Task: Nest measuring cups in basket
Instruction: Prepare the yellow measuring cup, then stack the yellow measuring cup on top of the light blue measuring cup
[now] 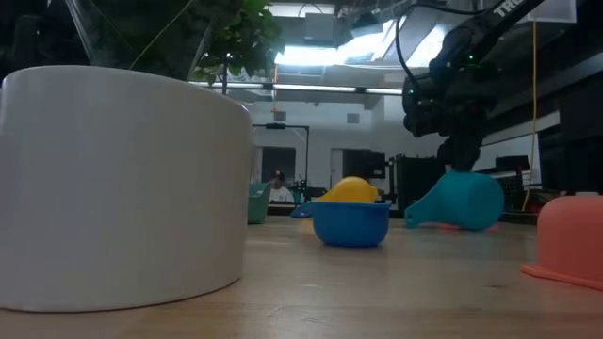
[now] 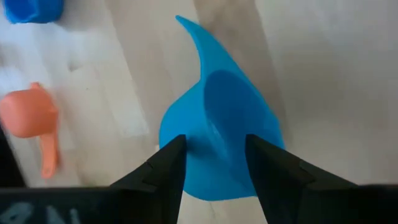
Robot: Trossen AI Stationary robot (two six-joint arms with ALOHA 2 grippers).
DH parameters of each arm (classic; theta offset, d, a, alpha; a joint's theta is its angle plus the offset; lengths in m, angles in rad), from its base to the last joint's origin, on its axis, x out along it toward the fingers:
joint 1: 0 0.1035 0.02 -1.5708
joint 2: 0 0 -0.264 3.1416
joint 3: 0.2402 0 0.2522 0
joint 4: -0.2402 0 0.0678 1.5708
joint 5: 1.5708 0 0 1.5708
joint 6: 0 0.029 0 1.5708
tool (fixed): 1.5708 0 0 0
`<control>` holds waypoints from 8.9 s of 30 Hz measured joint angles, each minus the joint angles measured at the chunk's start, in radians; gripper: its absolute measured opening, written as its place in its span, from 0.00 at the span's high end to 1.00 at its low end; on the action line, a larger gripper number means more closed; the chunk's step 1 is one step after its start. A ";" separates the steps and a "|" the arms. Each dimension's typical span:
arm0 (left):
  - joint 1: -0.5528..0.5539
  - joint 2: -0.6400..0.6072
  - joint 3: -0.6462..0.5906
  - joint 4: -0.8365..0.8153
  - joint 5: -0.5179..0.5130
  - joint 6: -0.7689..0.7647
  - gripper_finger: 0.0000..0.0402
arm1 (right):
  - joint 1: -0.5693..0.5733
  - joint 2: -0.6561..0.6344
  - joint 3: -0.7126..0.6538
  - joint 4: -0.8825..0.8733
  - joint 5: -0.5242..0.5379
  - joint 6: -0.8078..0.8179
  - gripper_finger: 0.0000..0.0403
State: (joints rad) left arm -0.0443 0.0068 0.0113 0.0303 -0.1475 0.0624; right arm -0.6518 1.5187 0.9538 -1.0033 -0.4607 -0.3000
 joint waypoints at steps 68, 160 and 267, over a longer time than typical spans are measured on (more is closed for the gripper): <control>0.000 0.000 0.000 0.000 0.000 0.000 0.59 | 0.111 0.001 -0.042 0.205 0.206 -0.072 0.99; 0.000 0.000 0.000 0.000 0.000 0.000 0.59 | -0.115 0.328 0.370 0.357 -0.198 -0.098 0.43; 0.000 0.000 0.000 0.278 -0.003 -0.246 0.59 | 0.609 0.011 0.370 -0.086 0.583 -0.345 0.96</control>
State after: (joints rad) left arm -0.0444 0.0071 0.0109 0.3088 -0.1502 -0.1840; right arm -0.0427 1.5295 1.3235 -1.0898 0.1218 -0.6453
